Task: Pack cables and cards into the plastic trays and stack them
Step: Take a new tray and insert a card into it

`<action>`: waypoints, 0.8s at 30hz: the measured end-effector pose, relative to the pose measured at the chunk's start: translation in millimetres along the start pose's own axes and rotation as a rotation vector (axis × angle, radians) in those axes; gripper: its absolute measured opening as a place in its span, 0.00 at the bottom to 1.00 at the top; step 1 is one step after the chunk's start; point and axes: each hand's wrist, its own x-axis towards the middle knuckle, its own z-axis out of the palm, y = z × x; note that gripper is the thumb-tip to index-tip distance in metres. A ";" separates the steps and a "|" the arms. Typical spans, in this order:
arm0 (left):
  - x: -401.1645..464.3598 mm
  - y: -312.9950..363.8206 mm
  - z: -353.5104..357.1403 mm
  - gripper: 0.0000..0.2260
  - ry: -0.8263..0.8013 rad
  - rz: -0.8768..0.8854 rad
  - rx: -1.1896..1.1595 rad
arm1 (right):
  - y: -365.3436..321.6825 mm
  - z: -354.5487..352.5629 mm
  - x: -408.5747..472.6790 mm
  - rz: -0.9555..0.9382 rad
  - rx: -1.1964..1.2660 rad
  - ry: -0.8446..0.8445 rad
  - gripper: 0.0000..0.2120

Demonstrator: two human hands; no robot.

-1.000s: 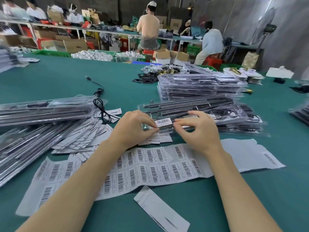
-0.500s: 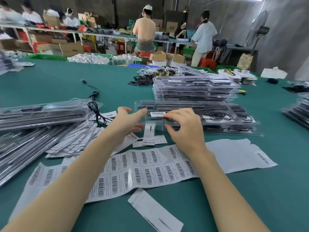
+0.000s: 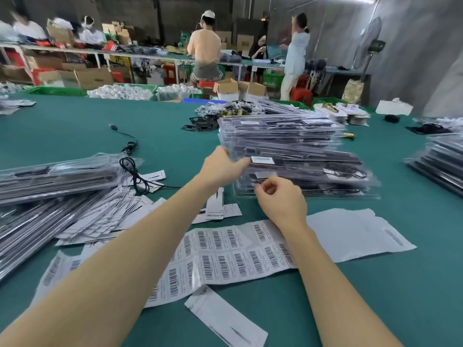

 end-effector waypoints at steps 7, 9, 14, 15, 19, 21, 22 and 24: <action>-5.4 -11.2 19.2 0.33 -0.021 0.086 0.233 | 11.0 -14.5 12.6 0.148 -0.155 -0.031 0.08; -15.9 -19.3 12.3 0.32 0.001 0.112 0.259 | 11.6 -15.3 13.3 0.142 -0.143 -0.038 0.08; -53.9 -40.1 4.3 0.24 0.097 0.154 0.457 | 9.4 -13.3 13.9 0.098 -0.161 -0.124 0.10; -63.0 -42.9 7.9 0.23 0.137 0.157 0.522 | 8.0 -11.9 13.3 0.085 -0.172 -0.137 0.13; -89.7 -50.5 28.7 0.22 0.178 0.213 0.645 | 5.6 -8.0 7.9 0.063 -0.192 -0.084 0.17; -92.1 -53.6 32.1 0.21 0.169 0.284 0.672 | 6.4 -7.7 6.7 0.052 -0.182 -0.076 0.16; -90.9 -53.6 31.1 0.21 0.161 0.317 0.654 | 6.5 -8.0 6.9 0.049 -0.174 -0.076 0.16; -87.5 -53.2 27.2 0.19 0.130 0.370 0.622 | 6.1 -8.6 6.3 0.045 -0.173 -0.075 0.15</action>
